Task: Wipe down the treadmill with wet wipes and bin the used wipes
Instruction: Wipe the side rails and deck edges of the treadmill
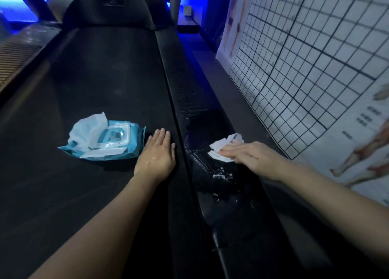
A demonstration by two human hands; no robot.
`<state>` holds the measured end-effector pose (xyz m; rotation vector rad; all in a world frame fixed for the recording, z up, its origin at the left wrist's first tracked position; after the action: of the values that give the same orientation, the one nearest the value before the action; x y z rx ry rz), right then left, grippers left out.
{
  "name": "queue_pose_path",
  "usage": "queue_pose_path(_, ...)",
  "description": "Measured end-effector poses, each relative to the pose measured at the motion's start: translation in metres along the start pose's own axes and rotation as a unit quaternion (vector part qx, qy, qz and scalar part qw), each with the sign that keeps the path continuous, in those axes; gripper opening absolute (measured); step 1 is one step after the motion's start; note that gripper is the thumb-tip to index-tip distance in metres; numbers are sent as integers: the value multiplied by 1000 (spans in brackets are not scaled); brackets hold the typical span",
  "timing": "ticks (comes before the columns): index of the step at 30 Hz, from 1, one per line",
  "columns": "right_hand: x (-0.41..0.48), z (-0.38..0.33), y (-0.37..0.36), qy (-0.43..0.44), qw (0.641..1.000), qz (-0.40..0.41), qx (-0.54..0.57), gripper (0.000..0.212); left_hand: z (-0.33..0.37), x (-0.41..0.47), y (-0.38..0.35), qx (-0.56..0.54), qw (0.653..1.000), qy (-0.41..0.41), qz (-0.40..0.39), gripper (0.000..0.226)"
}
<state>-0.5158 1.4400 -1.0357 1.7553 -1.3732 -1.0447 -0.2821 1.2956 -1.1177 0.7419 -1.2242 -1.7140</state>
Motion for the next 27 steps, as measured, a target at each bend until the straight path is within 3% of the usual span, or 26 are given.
queue_pose_path(7,1,-4,17,32,998,44,-44,45,1,-2,0,-1,1000,3,4,57)
queue_pose_path(10,21,1,13,92,994,34,-55,37,1,-3,0,-3,1000,0,26,55)
queue_pose_path(22,62,10,-13,57,979,-35,-195,67,-1,1,-1,0,999,-3,44,52)
queue_pose_path(27,35,6,-21,83,981,-30,-174,59,0,-1,-1,-7,999,-4,47,51)
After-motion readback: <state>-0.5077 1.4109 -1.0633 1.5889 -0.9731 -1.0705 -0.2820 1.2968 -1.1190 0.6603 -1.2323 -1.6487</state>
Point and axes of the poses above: each hand's wrist, its own x-axis towards the middle knuckle, its own y-axis out of the back of the hand, z = x × y, the point moved 2 cm from there along x, towards the middle knuckle, and after that the axes turned 4 degrees about y, right-handed, at the moved point
